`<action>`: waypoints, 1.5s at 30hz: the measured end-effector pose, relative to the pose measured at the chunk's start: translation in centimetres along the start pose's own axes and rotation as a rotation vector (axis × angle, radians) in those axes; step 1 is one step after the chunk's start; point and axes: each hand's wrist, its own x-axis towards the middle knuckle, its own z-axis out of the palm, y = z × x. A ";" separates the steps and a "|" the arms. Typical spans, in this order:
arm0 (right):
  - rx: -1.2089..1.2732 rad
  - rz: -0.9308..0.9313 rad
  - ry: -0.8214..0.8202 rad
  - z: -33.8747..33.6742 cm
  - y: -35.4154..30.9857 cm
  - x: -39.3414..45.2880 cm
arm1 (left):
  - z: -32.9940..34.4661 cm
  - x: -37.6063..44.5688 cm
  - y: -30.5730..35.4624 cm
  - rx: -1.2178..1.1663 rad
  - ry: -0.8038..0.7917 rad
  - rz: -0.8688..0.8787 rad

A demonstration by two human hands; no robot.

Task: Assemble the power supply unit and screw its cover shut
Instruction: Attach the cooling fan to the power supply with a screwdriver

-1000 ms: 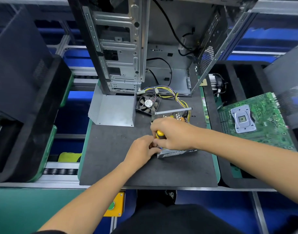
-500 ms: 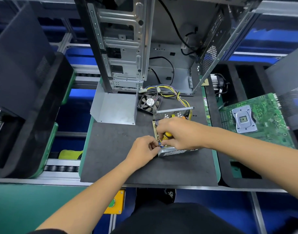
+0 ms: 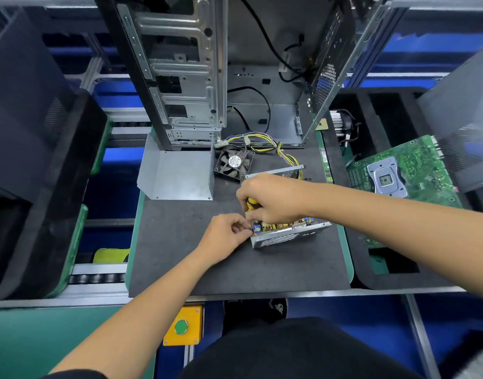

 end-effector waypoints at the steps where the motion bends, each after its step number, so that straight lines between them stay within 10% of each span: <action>1: 0.015 0.018 -0.001 -0.2 0.1 0.2 | 0.0 0.0 0.0 0.000 -0.005 -0.002; 45: 0.253 0.145 0.156 -1.6 1.4 -0.2 | -0.1 -0.4 -0.2 -0.118 0.040 0.014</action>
